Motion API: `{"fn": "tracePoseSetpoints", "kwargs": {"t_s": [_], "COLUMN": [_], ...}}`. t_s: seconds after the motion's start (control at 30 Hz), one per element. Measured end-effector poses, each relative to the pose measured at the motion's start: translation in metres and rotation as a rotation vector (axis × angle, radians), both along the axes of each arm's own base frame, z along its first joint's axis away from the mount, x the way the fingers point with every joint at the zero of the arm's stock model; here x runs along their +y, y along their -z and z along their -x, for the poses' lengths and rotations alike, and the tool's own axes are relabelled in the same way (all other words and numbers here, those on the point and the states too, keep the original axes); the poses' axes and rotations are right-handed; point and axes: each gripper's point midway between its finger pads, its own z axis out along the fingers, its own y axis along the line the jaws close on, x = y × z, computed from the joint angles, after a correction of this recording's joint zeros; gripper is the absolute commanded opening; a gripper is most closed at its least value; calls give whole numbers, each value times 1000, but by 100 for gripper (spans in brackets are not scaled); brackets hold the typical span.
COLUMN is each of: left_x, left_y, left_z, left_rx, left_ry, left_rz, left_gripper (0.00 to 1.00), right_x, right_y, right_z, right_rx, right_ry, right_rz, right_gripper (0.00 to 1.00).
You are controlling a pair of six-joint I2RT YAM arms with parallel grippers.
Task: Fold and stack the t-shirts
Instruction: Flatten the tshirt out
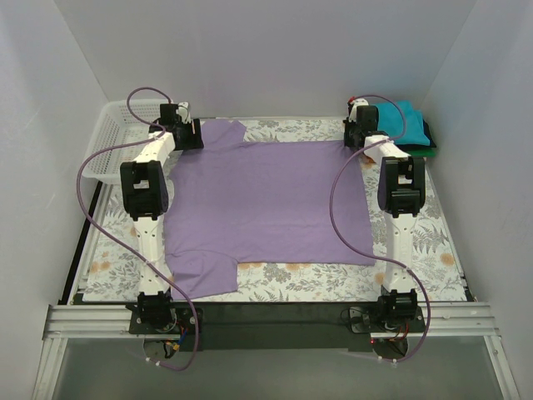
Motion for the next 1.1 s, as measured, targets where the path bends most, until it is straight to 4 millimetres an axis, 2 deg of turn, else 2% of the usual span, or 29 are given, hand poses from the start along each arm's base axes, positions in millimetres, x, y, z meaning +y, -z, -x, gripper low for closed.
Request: {"fn": "tracePoseSetpoints", "kwargs": {"t_s": [0.27, 0.6, 0.67, 0.7, 0.73, 0.8, 1.1], "left_x": [2, 9, 9, 9, 10, 9, 9], "left_y": [-6, -10, -12, -12, -12, -12, -10], "left_z": [-8, -14, -16, -18, -19, -20, -19], "left_rx": [-35, -65, -71, -76, -81, -81, -77], "left_ry": [-10, -34, -37, -37, -38, -37, -39], "left_rz": [-11, -40, -42, -43, -43, -42, -39], "left_gripper": [64, 65, 65, 66, 66, 66, 66], "right_x": [0, 1, 1, 2, 3, 3, -2], "right_y": [-4, -37, -39, -39, -38, -39, -35], "right_z": [2, -2, -3, -3, -2, -3, -6], "right_rx": [-11, -80, -88, -87, -86, -91, -90], "right_ry": [-3, -4, -10, -13, -12, -18, 19], "right_rz": [3, -9, -4, -2, 2, 25, 69], "right_gripper": [1, 1, 19, 36, 39, 45, 53]}}
